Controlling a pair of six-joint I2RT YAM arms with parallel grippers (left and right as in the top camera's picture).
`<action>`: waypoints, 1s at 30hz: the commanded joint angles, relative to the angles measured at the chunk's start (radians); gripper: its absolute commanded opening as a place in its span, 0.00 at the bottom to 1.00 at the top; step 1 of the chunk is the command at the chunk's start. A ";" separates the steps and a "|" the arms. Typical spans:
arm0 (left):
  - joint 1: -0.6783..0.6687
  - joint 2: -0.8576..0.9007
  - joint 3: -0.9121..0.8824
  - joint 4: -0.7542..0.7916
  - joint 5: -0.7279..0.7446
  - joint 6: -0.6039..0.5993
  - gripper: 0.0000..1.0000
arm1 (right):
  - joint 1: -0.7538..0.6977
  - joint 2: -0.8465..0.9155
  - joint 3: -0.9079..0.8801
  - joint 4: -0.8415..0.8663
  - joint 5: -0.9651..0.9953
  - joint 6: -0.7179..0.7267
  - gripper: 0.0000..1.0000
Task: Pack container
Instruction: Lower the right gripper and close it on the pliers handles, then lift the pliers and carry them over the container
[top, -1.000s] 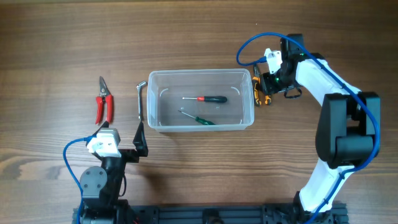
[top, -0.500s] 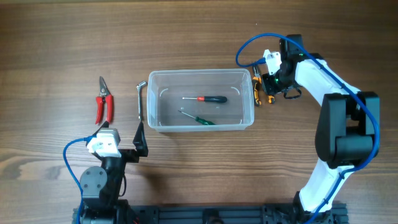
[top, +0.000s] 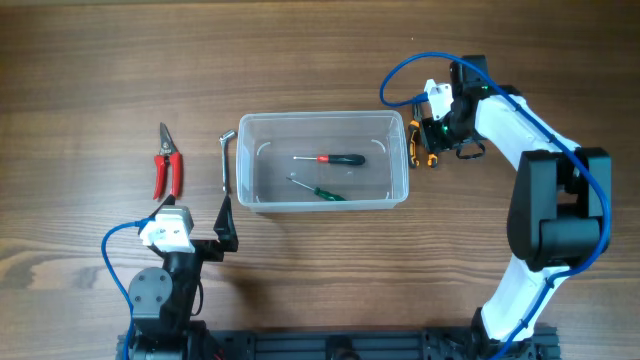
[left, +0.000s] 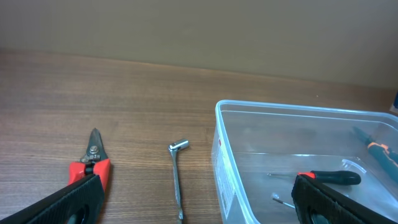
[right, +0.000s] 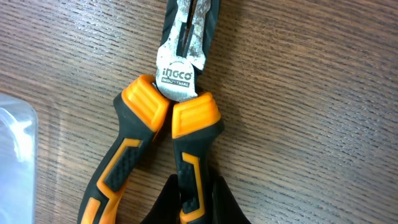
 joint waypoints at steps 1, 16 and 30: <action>0.008 -0.007 -0.007 0.003 0.016 0.020 1.00 | 0.003 -0.023 0.014 -0.006 -0.008 0.030 0.04; 0.008 -0.007 -0.007 0.003 0.016 0.020 1.00 | 0.003 -0.150 0.065 -0.002 0.046 0.052 0.04; 0.008 -0.007 -0.007 0.003 0.016 0.020 1.00 | 0.003 -0.375 0.067 0.041 0.068 -0.006 0.04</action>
